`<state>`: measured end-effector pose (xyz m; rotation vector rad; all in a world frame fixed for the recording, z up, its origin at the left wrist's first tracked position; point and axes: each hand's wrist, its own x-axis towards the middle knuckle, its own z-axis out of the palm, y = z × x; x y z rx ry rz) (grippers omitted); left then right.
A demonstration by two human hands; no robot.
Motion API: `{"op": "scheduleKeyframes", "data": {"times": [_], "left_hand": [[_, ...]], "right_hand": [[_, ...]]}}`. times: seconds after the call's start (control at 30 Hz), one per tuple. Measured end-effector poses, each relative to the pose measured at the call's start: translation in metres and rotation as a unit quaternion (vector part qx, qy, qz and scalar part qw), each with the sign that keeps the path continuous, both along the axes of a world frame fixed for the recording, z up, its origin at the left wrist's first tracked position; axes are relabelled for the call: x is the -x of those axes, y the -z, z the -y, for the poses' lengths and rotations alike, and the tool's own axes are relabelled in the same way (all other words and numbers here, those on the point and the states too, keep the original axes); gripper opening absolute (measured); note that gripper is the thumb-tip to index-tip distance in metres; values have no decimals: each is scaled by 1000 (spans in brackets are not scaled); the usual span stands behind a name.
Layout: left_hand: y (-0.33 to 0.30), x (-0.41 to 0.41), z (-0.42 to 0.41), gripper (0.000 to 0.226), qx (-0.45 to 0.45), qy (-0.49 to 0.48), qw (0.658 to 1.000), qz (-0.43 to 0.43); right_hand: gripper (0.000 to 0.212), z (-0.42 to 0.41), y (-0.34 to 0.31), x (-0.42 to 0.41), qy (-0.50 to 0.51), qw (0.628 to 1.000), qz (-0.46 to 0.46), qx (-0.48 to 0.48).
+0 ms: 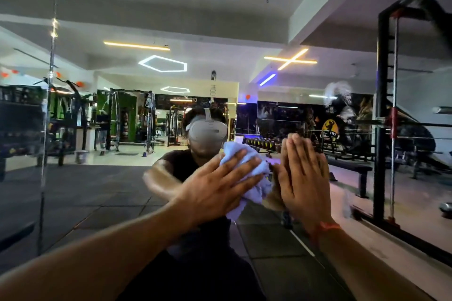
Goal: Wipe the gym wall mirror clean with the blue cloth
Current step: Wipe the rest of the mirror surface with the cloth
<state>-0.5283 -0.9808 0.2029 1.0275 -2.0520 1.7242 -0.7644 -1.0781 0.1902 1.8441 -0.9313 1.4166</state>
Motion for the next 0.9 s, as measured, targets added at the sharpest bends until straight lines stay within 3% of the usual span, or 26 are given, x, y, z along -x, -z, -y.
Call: {"op": "scheduleKeyframes", "data": {"times": [0.07, 0.1, 0.2, 0.27, 0.43, 0.6, 0.7, 0.8, 0.9], "left_hand": [[-41, -3, 5, 58, -3, -9, 994, 105], [-64, 0, 7, 57, 14, -11, 994, 109], [-112, 27, 13, 60, 66, -6, 995, -70], [-97, 45, 21, 63, 71, 9, 988, -139], [-20, 38, 20, 59, 4, 35, 999, -9], [-95, 24, 22, 56, 38, 0, 988, 148], [-158, 40, 25, 60, 99, -23, 994, 32], [-165, 59, 30, 62, 97, 2, 990, -100], [-121, 56, 32, 61, 66, 41, 995, -57]], "right_hand": [[61, 1, 11, 1, 0, 1000, 21, -5], [61, 1, 13, -2, -8, 999, 34, -12], [62, 2, 14, -10, -27, 997, 69, -6], [62, 6, 15, -12, -29, 997, 78, -1], [67, 16, 19, -5, -39, 996, 56, 60], [65, 11, 19, -4, -64, 995, 65, 37], [61, 9, 18, -4, -60, 995, 57, 60], [61, 8, 17, 0, -58, 995, 49, 61], [61, 10, 18, 2, -55, 996, 49, 56]]}}
